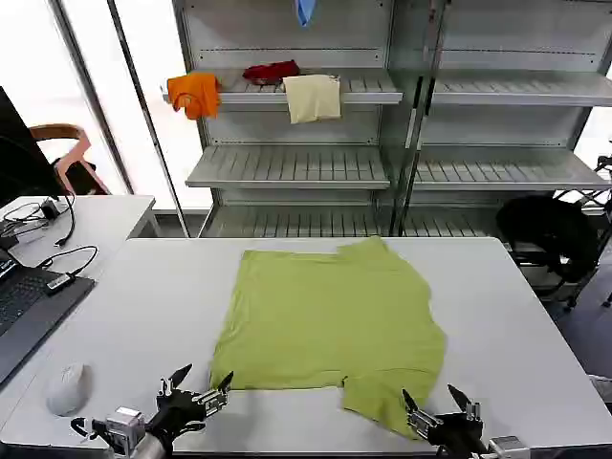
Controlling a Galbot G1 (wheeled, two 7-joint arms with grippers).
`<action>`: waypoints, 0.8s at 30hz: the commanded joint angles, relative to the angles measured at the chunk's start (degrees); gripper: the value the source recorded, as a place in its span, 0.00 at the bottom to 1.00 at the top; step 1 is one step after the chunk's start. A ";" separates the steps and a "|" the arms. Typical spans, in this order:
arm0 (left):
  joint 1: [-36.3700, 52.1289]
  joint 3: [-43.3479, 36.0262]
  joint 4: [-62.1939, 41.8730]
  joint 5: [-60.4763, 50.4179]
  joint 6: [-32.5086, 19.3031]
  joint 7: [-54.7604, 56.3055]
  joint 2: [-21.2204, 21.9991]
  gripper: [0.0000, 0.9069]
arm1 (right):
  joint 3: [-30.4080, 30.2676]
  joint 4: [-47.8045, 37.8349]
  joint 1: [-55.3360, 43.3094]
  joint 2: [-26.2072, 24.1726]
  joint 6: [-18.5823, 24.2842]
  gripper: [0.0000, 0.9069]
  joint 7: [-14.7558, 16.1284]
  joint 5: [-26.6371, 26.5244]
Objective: Fold and organize the clothes.
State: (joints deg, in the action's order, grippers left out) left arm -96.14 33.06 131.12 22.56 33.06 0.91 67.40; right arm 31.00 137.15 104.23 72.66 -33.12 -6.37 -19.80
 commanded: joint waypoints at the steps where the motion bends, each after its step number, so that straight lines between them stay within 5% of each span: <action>1: -0.45 -0.54 0.01 -2.06 0.02 0.31 0.10 1.00 | -2.49 -1.54 0.21 0.23 0.02 0.99 -0.10 0.66; 3: -0.45 -0.68 -0.35 -2.23 0.02 0.38 0.17 1.00 | -3.00 -1.94 0.19 0.25 0.02 0.67 -0.13 1.13; 4: -0.41 -0.82 -0.56 -2.30 0.02 0.67 0.25 0.84 | -3.11 -2.13 0.16 0.23 0.03 0.42 -0.02 1.43; 5: -0.37 -0.93 -0.86 -2.48 0.01 0.77 0.38 0.60 | -3.23 -2.32 0.14 0.18 0.02 0.30 -0.01 1.44; 6: -0.36 -1.09 -1.23 -2.51 0.03 0.90 0.46 0.46 | -3.29 -2.43 0.07 0.13 0.03 0.01 0.01 1.44; 7: -0.34 -1.25 -1.51 -2.60 0.01 1.05 0.48 0.17 | -3.30 -2.56 -0.08 0.14 0.03 0.00 0.14 1.45; 9: -0.22 -1.60 -2.10 -2.83 0.00 1.19 0.79 0.02 | -3.43 -2.74 -0.36 0.15 0.02 0.00 0.29 1.59; 24: -0.10 -2.38 -3.72 -3.20 0.03 1.53 1.10 0.00 | -2.92 -2.15 -1.12 0.30 0.00 0.00 0.94 1.97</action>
State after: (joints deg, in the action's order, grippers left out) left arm -96.11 30.68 128.14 19.38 32.85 2.25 68.35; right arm 28.26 135.07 103.13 72.95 -33.01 -5.41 -18.05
